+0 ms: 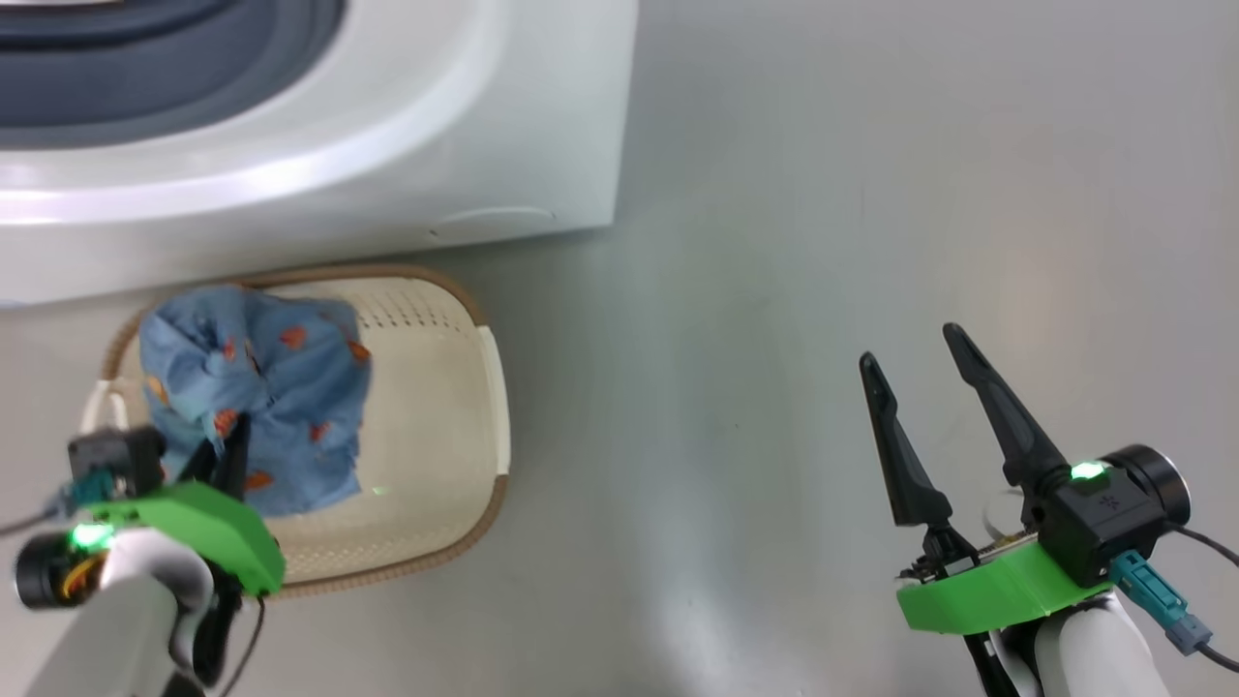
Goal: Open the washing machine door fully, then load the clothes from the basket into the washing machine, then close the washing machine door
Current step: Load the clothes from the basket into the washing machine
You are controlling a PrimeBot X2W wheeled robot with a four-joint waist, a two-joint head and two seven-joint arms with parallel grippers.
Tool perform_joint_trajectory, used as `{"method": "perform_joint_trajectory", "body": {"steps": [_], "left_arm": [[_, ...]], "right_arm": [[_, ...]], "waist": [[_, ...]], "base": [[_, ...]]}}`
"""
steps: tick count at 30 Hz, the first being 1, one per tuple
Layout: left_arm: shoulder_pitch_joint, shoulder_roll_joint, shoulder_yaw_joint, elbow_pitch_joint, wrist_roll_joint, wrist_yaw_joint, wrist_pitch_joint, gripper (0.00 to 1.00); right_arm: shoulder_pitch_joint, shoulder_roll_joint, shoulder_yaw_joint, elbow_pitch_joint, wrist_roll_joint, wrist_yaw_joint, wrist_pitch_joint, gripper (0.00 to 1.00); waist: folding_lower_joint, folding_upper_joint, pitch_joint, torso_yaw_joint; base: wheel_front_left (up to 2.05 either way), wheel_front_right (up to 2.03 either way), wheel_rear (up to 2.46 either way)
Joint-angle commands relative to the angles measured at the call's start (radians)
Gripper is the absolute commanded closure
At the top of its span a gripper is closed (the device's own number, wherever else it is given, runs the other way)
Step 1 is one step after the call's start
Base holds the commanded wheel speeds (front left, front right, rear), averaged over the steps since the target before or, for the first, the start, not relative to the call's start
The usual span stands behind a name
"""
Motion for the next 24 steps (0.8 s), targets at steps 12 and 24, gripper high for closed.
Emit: {"method": "perform_joint_trajectory", "body": {"steps": [12, 24], "left_arm": [[0.292, -0.035, 0.217, -0.388, 0.152, 0.021, -0.014, 1.0], [0.459, -0.132, 0.293, -0.55, 0.254, -0.017, -0.014, 1.0]], "right_arm": [[0.054, -0.002, 0.008, 0.001, 0.002, 0.002, 0.012, 0.0], [0.1, -0.002, 0.009, 0.014, 0.009, 0.002, 0.028, 0.0]], "waist": [[-0.0001, 0.0, -0.168, 0.079], [-0.0001, 0.0, -0.288, 0.124]], "base": [[0.0, 0.0, 0.0], [0.0, 0.0, 0.0]]}}
